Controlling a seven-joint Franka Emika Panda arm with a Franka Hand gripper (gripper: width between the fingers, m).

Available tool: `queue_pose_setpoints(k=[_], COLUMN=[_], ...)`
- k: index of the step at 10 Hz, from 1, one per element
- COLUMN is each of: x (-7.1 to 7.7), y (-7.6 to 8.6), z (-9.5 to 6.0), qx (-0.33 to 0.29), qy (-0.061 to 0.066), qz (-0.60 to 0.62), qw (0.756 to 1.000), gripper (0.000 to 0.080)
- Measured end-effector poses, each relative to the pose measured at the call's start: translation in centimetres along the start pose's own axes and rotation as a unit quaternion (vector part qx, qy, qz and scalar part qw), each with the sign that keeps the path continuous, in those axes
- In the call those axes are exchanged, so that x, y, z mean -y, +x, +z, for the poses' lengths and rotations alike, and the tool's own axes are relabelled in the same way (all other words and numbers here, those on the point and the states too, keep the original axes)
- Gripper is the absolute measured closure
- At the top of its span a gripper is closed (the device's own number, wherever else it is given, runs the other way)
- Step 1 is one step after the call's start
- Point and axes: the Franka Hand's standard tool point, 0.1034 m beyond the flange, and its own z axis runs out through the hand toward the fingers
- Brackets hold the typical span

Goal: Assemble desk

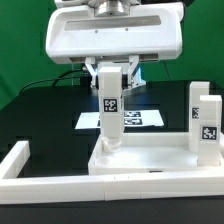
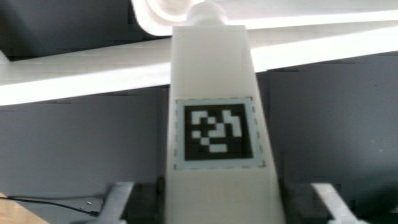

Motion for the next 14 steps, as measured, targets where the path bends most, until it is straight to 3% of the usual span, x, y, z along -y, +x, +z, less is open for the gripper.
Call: queue_pose_setpoints(k=[2, 7, 14], x=[-0.1, -2.5, -1.3], y=[-0.1, -1.3, -2.1], z=[0.1, 1.5, 2.5], qx=[0.0, -0.002, 0.005], qy=[-0.001, -0.021, -0.018], qz=[-0.001, -0.003, -0.013], qw=[1.0, 1.0, 1.0], gripper=[0.0511, 0.0511, 0.0511])
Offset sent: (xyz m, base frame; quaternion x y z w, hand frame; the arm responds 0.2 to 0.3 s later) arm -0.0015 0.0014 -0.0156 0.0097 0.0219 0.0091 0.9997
